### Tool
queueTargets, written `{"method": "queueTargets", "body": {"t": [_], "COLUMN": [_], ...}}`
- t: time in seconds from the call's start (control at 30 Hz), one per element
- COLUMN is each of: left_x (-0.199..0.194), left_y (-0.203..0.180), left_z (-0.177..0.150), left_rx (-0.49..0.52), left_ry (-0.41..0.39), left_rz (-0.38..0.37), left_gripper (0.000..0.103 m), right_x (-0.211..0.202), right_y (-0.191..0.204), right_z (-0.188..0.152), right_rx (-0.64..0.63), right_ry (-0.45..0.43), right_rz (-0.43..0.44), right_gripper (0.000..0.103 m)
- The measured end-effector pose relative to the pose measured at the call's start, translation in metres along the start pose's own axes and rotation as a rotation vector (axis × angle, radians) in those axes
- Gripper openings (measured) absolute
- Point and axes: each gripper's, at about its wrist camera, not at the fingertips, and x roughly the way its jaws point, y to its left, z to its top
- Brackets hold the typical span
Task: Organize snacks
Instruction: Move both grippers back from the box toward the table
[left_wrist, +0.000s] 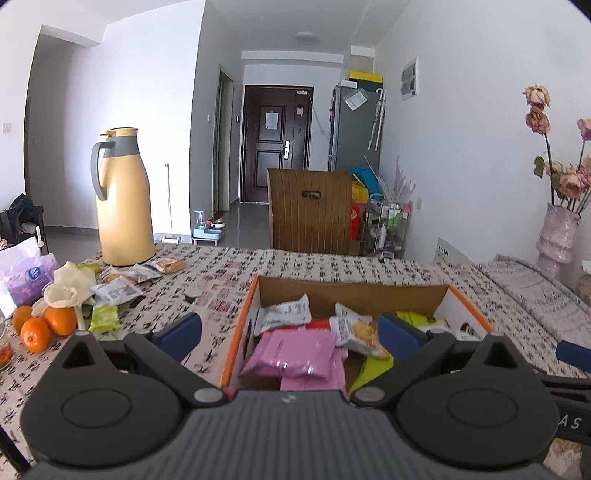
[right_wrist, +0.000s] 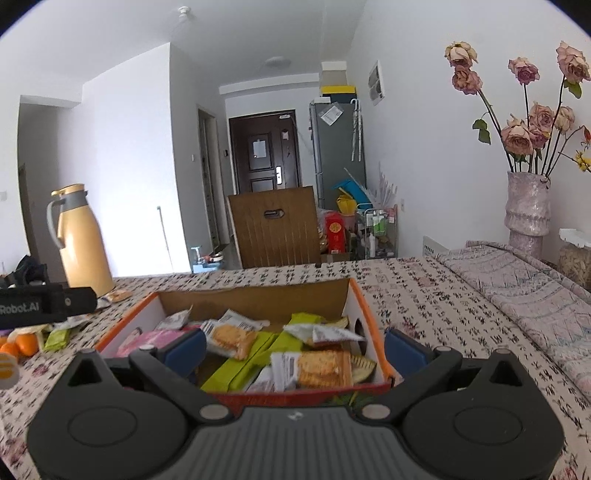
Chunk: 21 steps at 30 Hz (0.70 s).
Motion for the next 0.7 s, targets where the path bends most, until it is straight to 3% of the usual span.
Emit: {"method": "queueTargets", "body": {"t": [0.7], "left_x": [-0.048], "left_y": [0.034], "left_z": [-0.070], "left_rx": [0.034], "left_ry": [0.142], "left_rz": [-0.032], "left_gripper": [0.103], "right_x": [-0.052], "right_y": [0.022], "right_z": [-0.074], "right_rx": [-0.013], "right_ry": [0.171], "right_rz": [0.054], "right_gripper": [0.103]}}
